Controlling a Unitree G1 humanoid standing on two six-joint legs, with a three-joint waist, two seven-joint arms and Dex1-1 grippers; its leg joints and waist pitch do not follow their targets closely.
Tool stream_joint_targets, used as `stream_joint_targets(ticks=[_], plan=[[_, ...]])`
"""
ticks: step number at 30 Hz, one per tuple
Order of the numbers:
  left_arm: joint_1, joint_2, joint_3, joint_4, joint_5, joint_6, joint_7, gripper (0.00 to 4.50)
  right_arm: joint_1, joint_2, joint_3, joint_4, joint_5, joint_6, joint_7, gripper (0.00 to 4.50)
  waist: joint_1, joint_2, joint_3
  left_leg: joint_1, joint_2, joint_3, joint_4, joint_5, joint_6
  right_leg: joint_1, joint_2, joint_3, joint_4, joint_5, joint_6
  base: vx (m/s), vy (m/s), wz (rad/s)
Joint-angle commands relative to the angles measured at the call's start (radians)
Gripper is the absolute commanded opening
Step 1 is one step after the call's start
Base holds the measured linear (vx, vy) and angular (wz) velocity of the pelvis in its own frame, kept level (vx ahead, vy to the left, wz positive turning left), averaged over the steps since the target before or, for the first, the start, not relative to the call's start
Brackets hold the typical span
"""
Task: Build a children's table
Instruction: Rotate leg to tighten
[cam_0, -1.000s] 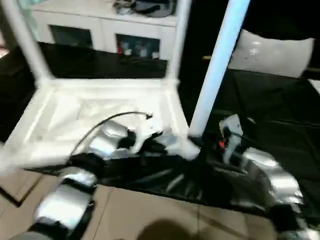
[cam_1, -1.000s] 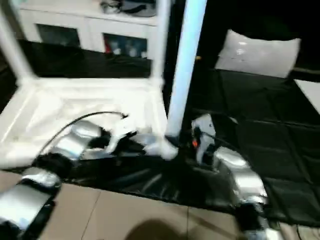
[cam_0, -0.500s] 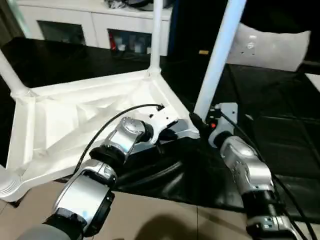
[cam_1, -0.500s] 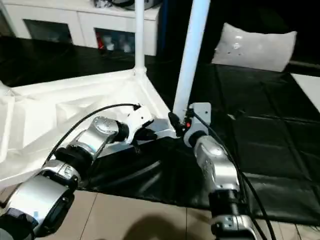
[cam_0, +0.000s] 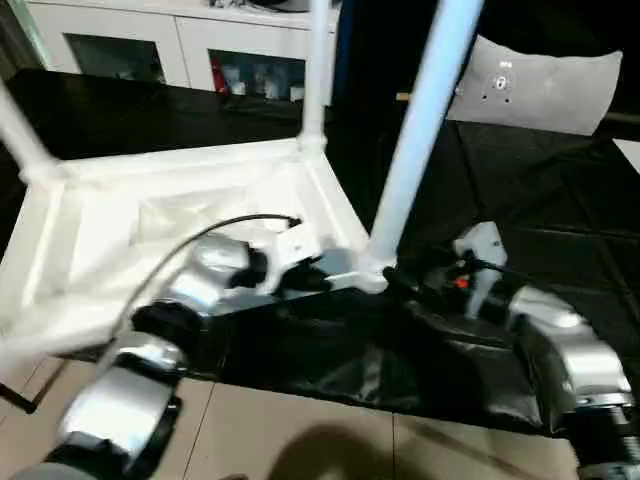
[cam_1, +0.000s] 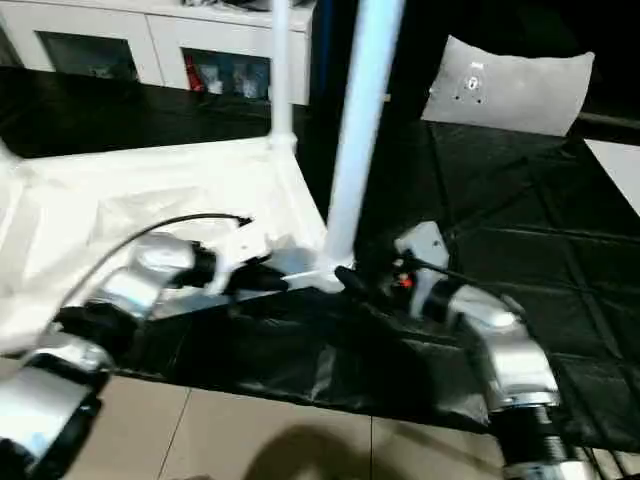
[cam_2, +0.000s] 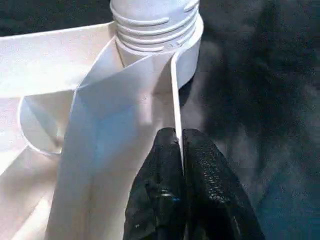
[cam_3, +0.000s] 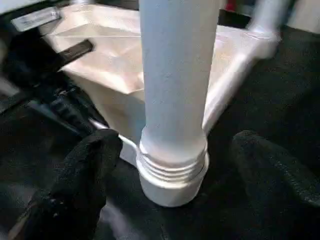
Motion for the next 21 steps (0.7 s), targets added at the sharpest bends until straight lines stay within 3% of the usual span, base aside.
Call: stream_joint_targets(ticks=[1,3,8,13,21], plan=[[0.022,0.007,-0.059,-0.037,-0.006,-0.03,-0.141,0.0,-0.023,-0.032,0.014,0.021,-0.004,-0.028,0.096,4.01,0.007,-0.003,-0.056,0.005,0.076,-0.025,-0.07,-0.124,0.083,0.052,-0.113,0.064,-0.061,-0.164,-0.236,0.0,0.0,0.0],[0.024,0.021,-0.069,-0.048,-0.009,-0.04,-0.173,0.0,-0.033,-0.05,0.019,0.03,0.016,-0.03,0.16,4.01,0.015,0.0,-0.057,0.012,0.08,-0.021,-0.068,-0.118,0.086,0.046,-0.109,0.063,-0.057,-0.133,-0.248,0.0,0.0,0.0],[0.026,0.046,-0.083,-0.055,-0.013,-0.091,-0.238,0.0,-0.045,-0.09,0.057,0.035,0.048,-0.034,0.298,3.86,0.04,-0.002,-0.059,0.01,0.083,-0.019,-0.066,-0.1,0.098,0.049,-0.113,0.061,-0.047,-0.092,-0.254,0.0,0.0,0.0],[0.035,0.067,-0.098,-0.113,-0.029,-0.113,-0.329,0.0,-0.062,-0.118,0.124,0.049,0.049,-0.048,0.446,3.44,0.052,-0.007,-0.06,0.006,0.081,-0.016,-0.062,-0.082,0.101,0.047,-0.113,0.062,-0.044,-0.095,-0.242,0.0,0.0,0.0],[0.046,0.079,-0.137,-0.149,-0.025,-0.146,-0.392,0.0,-0.098,-0.096,0.149,0.097,0.058,-0.049,0.516,2.78,0.058,-0.009,-0.056,0.01,0.083,-0.014,-0.064,-0.107,0.082,0.039,-0.11,0.062,-0.046,-0.147,-0.235,0.0,0.0,0.0]])
